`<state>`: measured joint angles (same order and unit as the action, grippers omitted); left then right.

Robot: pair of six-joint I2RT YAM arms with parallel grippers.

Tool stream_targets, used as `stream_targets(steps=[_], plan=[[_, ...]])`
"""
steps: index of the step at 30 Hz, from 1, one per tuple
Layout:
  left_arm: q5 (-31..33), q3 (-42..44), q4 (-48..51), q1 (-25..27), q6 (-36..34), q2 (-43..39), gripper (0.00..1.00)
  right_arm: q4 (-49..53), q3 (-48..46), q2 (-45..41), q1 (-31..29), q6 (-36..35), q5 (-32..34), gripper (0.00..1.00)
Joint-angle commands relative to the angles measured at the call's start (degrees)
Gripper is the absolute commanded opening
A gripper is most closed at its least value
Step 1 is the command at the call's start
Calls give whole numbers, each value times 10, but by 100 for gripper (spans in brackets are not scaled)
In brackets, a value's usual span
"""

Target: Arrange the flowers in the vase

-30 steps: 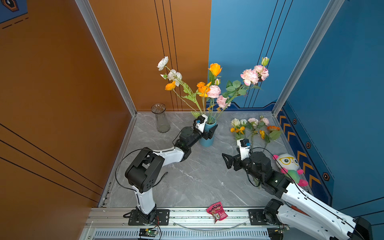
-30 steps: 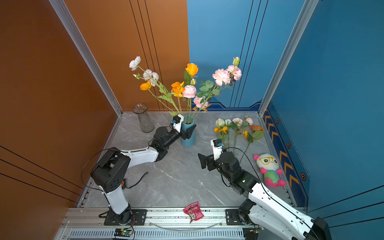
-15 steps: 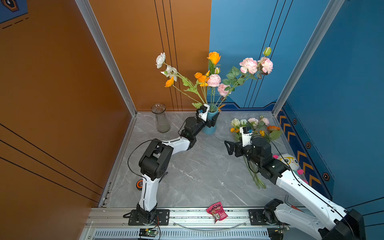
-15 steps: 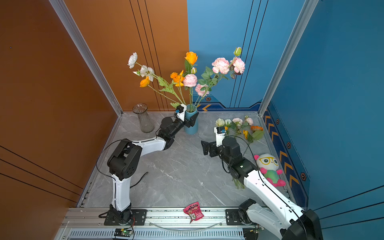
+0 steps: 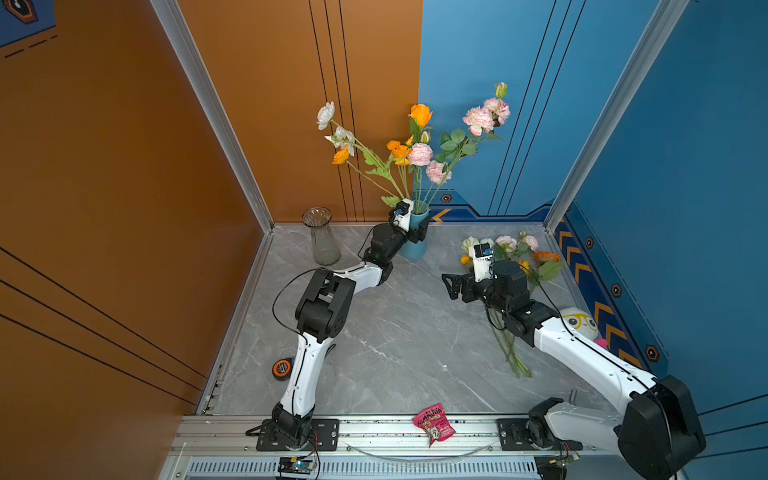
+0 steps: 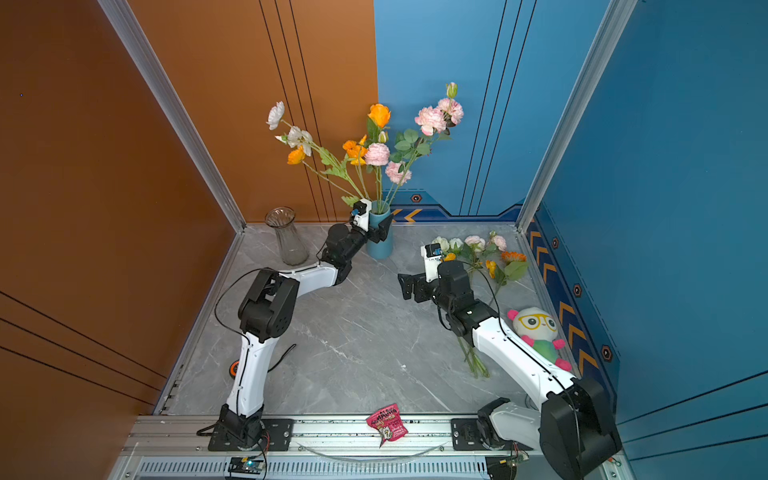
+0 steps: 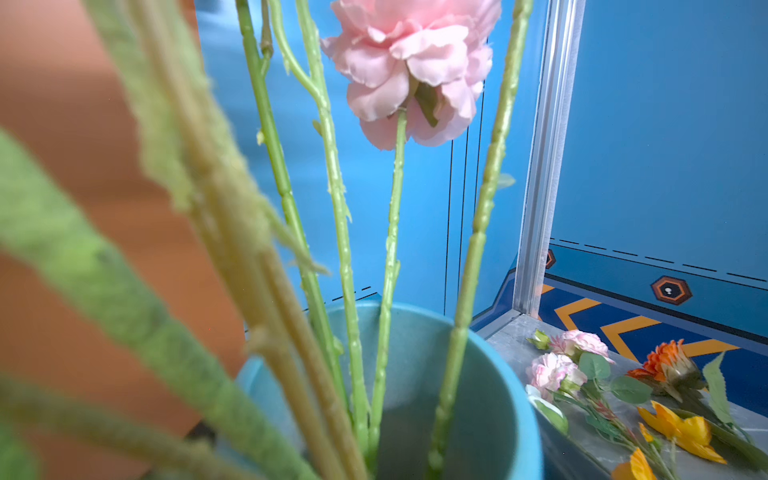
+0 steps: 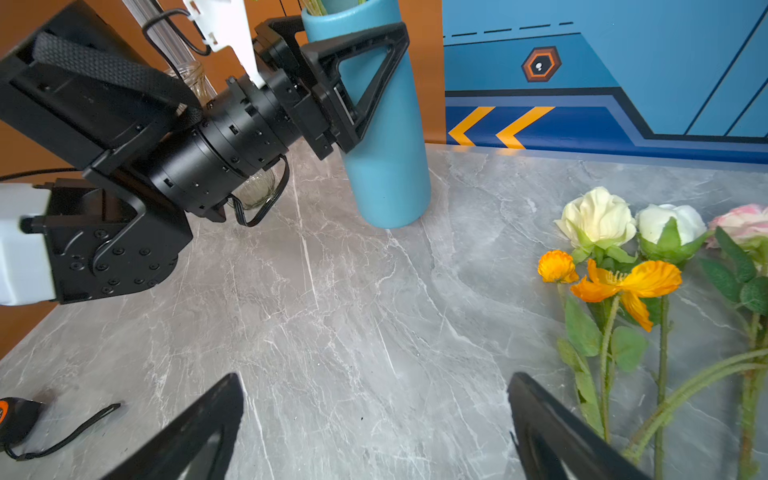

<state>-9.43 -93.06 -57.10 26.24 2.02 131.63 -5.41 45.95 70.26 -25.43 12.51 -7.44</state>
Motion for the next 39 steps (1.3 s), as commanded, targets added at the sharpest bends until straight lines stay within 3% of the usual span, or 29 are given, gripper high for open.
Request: stream_targets(steps=[1,14,39], plan=[[1,-56,-123,-5,6,-13,24,-27,19,13,5,-12,-18,100],[26,-142,-122,-10,5,61,22,-45,7,42,20,-18,-38,100],[42,-137,-130,-10,12,93,23,-20,-20,14,31,-24,-44,100]])
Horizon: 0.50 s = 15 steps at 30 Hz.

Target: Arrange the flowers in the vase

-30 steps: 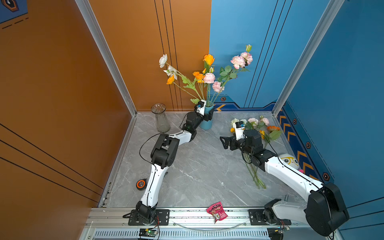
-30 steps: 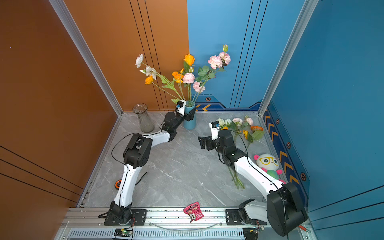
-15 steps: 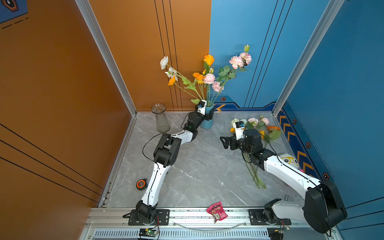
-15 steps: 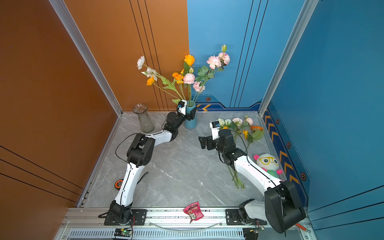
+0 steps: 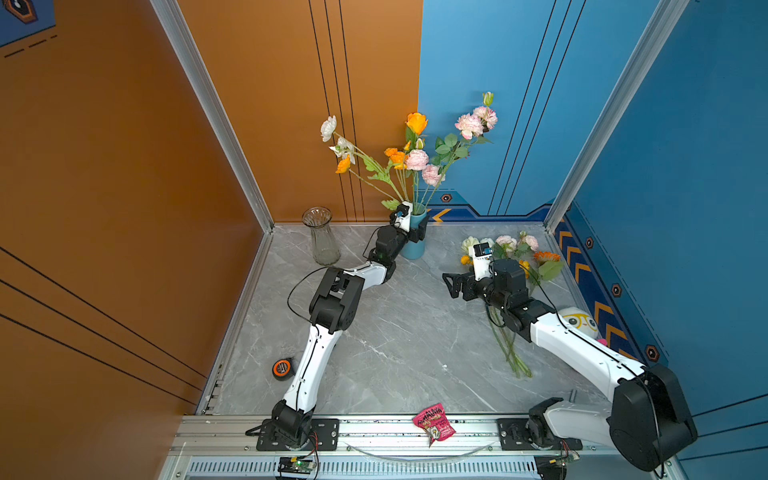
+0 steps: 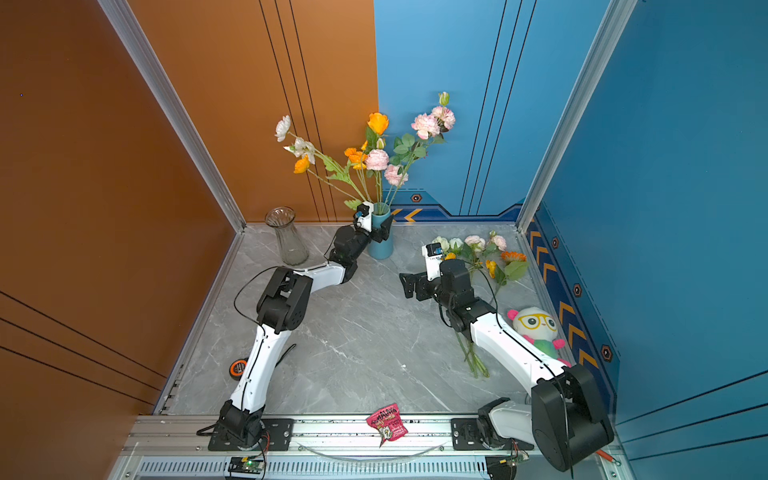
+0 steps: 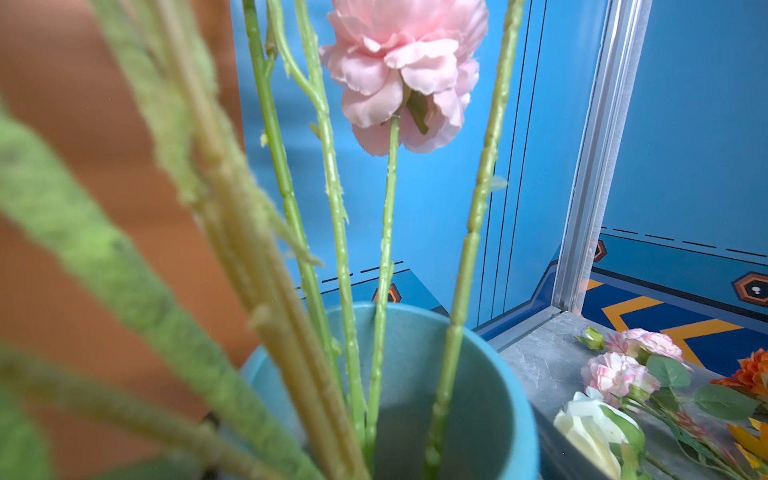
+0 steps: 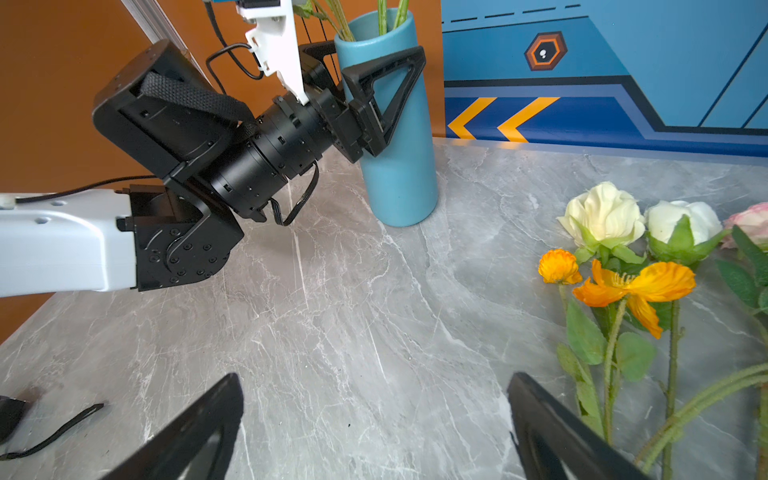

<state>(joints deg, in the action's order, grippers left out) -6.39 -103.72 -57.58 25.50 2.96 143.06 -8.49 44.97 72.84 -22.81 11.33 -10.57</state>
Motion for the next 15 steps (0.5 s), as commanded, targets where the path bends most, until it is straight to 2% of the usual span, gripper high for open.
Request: stream_targets(steps=[1,5,10,15], plan=[[12,-30,-126,-4,4,-21,24,10,-11,-12,5,-13,-13,100],[14,-23,-129,-2,3,-22,33,11,-11,-12,7,-14,-17,100],[36,11,-132,3,-12,-37,53,8,-16,-16,10,-13,-17,100],[49,42,-126,7,-36,-54,62,3,-16,-8,13,-8,-24,100]])
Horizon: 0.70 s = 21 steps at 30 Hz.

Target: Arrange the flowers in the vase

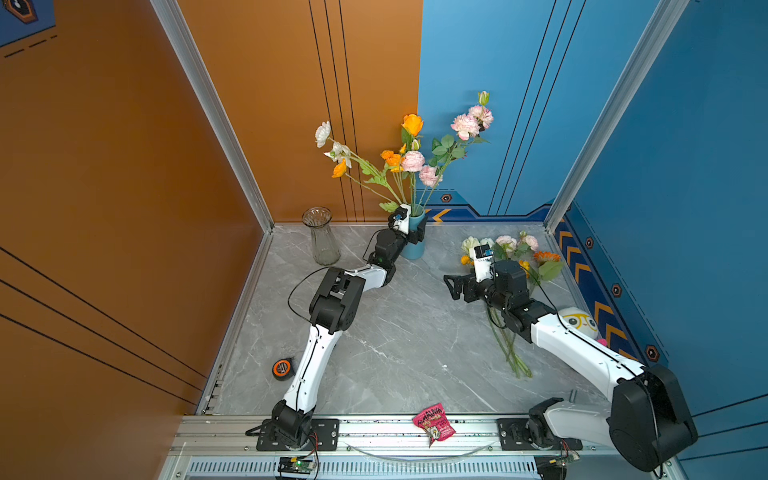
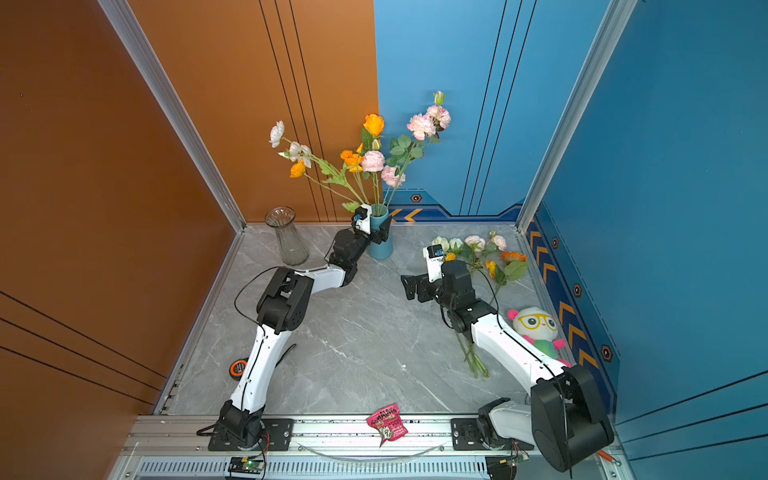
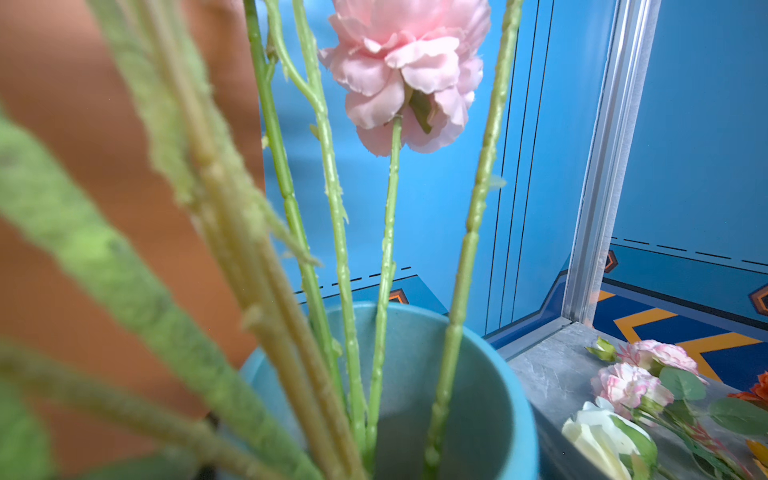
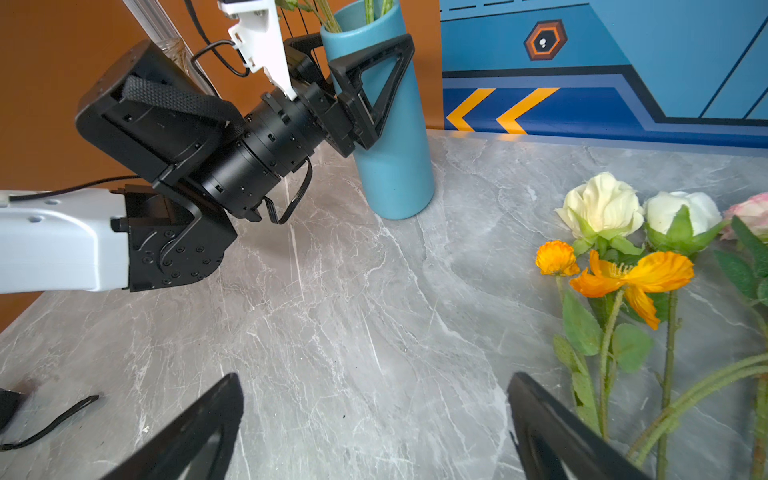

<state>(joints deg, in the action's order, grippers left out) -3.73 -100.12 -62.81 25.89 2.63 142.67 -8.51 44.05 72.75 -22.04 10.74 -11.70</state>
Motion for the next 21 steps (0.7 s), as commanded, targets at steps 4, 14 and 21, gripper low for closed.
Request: stream_targets(steps=[4,14,21], plan=[[23,18,-73,2,-31,-52,66,4,-5,-8,6,0,-14,100],[26,39,-83,0,-8,-53,81,14,-4,-11,6,4,-12,100],[-1,63,-82,-7,6,-62,91,19,-12,-21,6,7,-11,100]])
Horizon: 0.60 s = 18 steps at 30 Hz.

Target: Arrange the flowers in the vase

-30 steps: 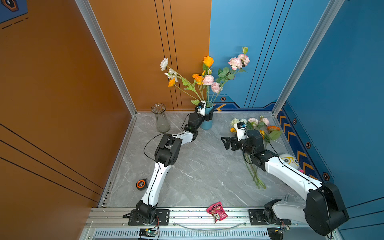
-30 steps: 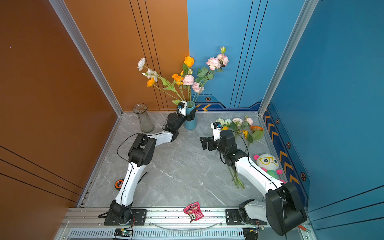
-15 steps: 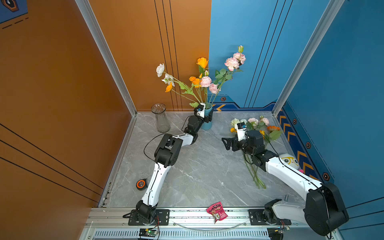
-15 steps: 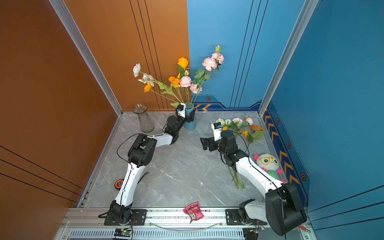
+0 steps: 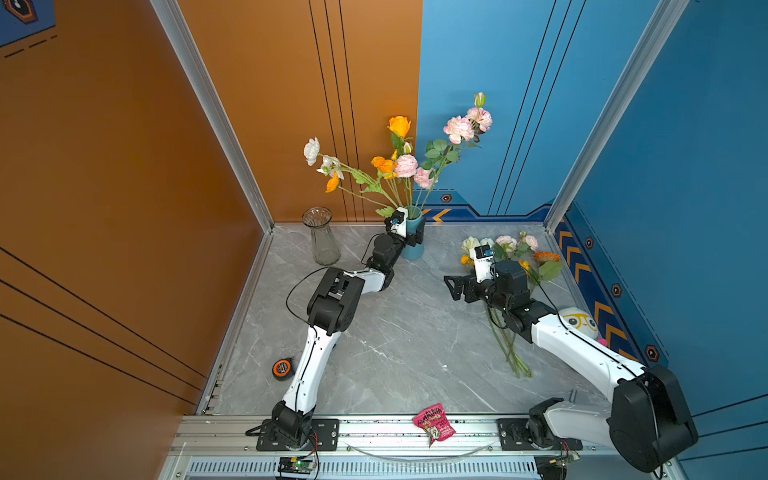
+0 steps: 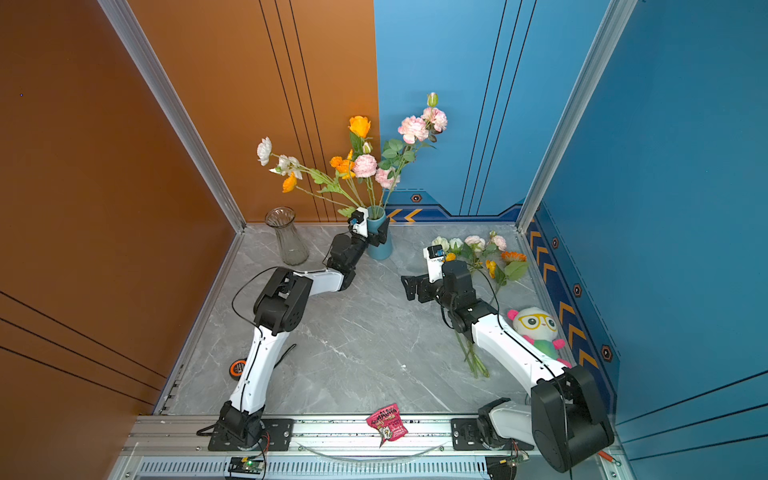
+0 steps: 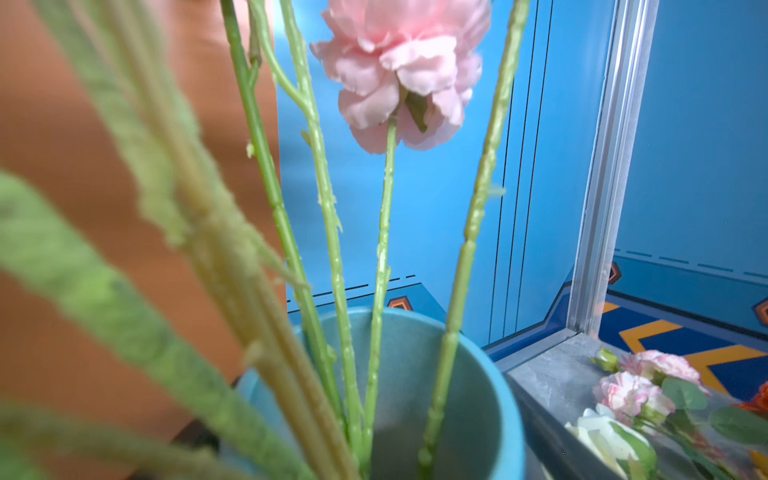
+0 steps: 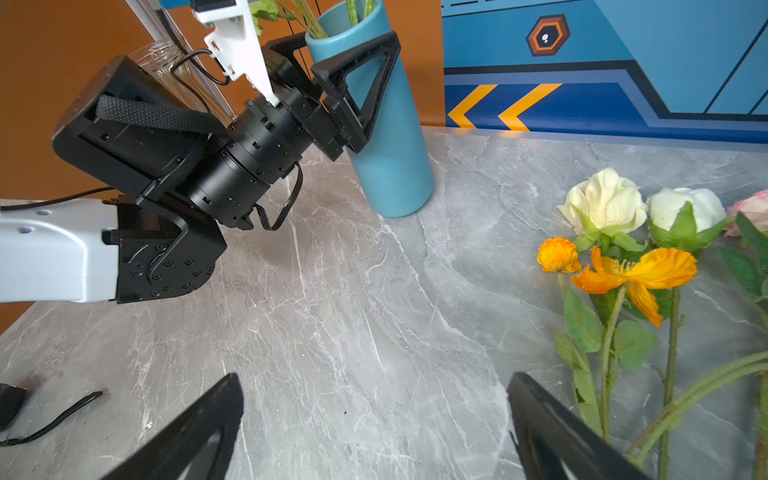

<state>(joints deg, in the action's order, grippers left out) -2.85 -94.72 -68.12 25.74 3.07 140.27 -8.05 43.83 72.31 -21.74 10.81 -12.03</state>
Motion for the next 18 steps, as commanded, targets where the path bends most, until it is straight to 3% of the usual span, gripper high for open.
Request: stream_targets(steps=[1,3,18], plan=[[-10,12,-25,-5,2,-41,93,15,-11,-17,3,6,-6,100],[-10,17,-18,-5,2,-44,99,16,-15,-18,3,6,-5,100],[-4,58,-18,-1,3,-50,98,14,-32,-25,6,7,-4,100]])
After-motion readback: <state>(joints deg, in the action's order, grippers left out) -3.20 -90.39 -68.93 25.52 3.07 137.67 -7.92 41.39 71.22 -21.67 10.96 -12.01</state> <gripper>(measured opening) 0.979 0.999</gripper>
